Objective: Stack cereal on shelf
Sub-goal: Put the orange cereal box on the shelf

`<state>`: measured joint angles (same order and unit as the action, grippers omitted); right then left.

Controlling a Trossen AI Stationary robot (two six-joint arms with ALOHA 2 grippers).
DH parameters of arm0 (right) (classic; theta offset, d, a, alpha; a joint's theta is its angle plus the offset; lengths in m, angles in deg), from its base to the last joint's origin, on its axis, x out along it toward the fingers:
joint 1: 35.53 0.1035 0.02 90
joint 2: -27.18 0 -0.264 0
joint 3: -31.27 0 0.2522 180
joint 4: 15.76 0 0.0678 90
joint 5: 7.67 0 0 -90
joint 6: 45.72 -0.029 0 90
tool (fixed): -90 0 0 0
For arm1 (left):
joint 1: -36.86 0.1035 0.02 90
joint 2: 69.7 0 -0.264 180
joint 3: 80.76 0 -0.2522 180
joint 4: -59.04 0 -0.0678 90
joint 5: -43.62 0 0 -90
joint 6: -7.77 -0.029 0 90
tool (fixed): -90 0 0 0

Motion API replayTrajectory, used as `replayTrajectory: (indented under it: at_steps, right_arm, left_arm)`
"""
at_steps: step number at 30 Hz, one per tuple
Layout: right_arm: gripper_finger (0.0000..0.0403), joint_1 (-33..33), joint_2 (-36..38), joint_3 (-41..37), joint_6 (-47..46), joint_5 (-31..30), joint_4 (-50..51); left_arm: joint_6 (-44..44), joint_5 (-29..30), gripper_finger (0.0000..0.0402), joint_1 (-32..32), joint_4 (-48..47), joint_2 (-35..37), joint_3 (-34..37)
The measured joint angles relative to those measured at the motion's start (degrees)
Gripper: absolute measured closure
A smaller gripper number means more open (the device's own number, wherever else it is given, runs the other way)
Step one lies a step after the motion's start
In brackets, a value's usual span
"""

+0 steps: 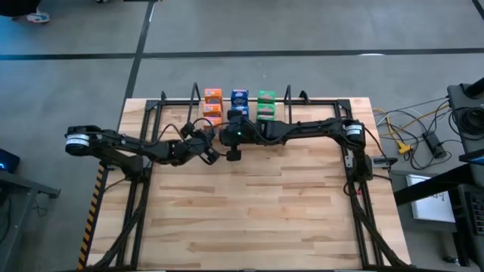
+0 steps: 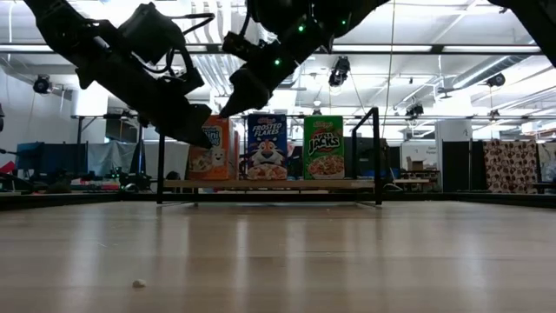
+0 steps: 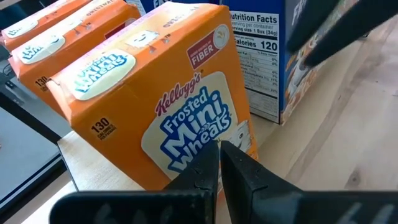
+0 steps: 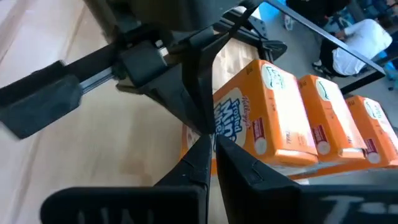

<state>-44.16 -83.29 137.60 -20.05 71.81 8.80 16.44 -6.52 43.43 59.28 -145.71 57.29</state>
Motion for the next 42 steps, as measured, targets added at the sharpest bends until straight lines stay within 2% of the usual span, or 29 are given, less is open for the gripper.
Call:
replayTrajectory:
  at_steps: [5, 11, 25, 27, 31, 35, 42]
  right_arm:
    - [0.0390, -0.64, -0.93, -0.15, 0.09, -0.42, -1.80]
    - [0.0390, -1.03, -1.73, -0.10, 1.44, -4.25, -3.04]
    - [0.0390, -1.63, -4.16, -0.12, 1.98, -4.52, -3.85]
    - [0.0390, -1.40, -4.16, -0.12, 1.68, -4.53, -3.82]
    - [0.0390, -0.06, -4.16, -0.12, 2.13, -4.47, -3.58]
    - [0.0390, 1.26, -3.85, -0.12, 2.81, -4.51, -2.70]
    - [0.0390, 2.73, -0.82, -0.10, 1.94, -5.30, 2.99]
  left_arm:
    - [0.16, 0.09, 0.0401, 0.02, -0.02, 0.00, -0.17]
    - [1.92, 0.03, 0.0401, -0.40, 0.00, 0.00, -0.17]
    - [2.60, -0.03, 0.0401, -1.53, -2.14, 2.16, -0.17]
    - [3.03, 0.39, 0.0401, -1.53, -2.50, 2.73, -0.17]
    - [4.89, 4.94, 0.0401, -1.53, -4.64, 3.44, -0.17]
    - [6.61, 7.63, 0.0401, -1.53, -6.46, 3.97, -0.17]
    - [7.52, 5.18, 0.0401, -1.70, -6.49, 4.26, -0.17]
